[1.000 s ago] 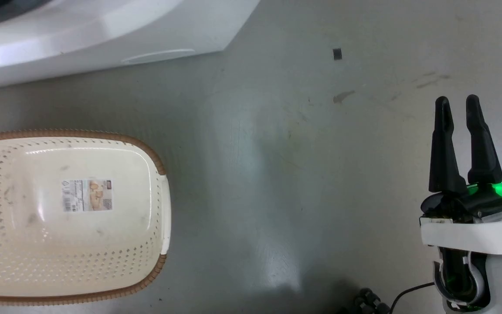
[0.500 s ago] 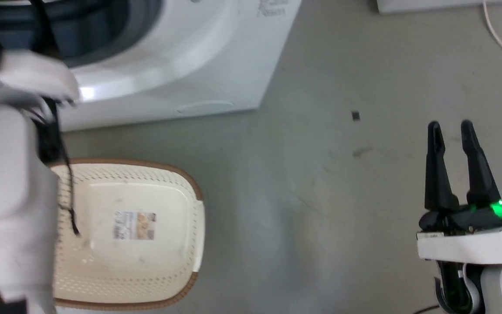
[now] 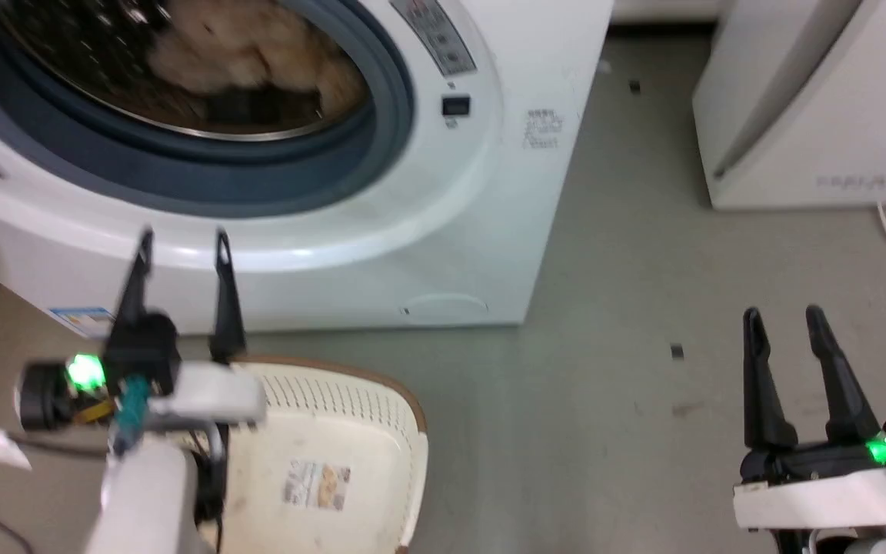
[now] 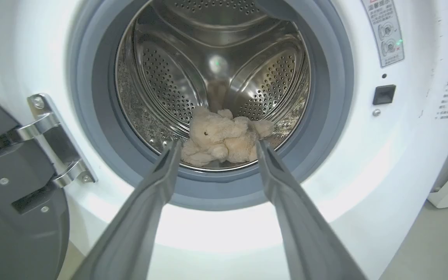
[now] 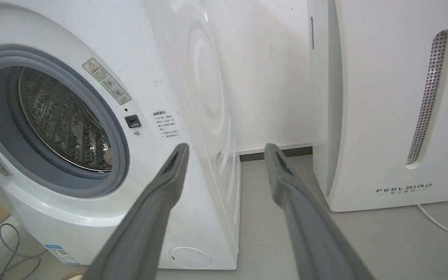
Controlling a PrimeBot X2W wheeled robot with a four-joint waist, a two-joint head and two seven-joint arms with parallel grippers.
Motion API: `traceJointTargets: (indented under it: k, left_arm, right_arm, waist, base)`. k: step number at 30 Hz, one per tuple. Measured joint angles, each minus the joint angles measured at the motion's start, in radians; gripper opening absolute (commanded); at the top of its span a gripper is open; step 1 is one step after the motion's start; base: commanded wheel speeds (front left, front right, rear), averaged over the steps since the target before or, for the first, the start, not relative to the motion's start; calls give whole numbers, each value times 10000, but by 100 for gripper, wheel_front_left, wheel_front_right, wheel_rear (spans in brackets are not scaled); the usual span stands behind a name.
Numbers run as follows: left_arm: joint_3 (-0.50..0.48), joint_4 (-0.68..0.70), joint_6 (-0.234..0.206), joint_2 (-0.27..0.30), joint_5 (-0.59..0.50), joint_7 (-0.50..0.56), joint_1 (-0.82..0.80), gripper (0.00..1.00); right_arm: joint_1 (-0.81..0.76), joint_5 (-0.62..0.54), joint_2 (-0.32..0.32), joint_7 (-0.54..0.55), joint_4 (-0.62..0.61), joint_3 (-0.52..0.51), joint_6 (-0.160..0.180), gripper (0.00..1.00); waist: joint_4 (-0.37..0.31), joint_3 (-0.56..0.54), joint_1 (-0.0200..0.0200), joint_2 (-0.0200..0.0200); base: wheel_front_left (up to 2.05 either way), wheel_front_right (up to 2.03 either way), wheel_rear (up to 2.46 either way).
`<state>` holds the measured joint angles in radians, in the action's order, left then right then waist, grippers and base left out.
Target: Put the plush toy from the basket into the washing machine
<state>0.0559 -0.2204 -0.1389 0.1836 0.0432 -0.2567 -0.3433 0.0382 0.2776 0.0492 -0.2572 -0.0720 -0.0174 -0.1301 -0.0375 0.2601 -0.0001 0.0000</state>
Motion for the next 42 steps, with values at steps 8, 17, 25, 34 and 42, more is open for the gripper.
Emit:
traceJointTargets:
  k: [8,17,25,34,42]
  left_arm:
    - [293,1060,111,-351,-98,0,2473,100]
    - [332,1603,98,-474,-151,0,3951,100]
    - [313,1593,98,-510,-138,8,4277,0]
    - [286,1597,121,-520,-136,134,4272,0]
    - [240,1616,203,-570,-138,293,4258,0]
  right_arm:
    - [-955,-293,0,-2,125,-29,0,100]
    - [-1665,-326,0,-2,251,-107,0,100]
    - [-1898,-318,0,2,339,-171,2,0]
    - [-1885,-341,0,130,339,-148,2,0]
    - [-1837,-575,0,276,349,-130,2,0]
  waist:
    - [376,-1586,-2,0]
    - [604,-2816,-3,0]
    - [625,-3073,-1,0]
    - [609,-3046,-1,0]
    - [594,-3014,1,0]
  base:
    - [0,0,0]
    - [0,0,0]
    - [0,0,0]
    - [0,0,0]
    - [0,0,0]
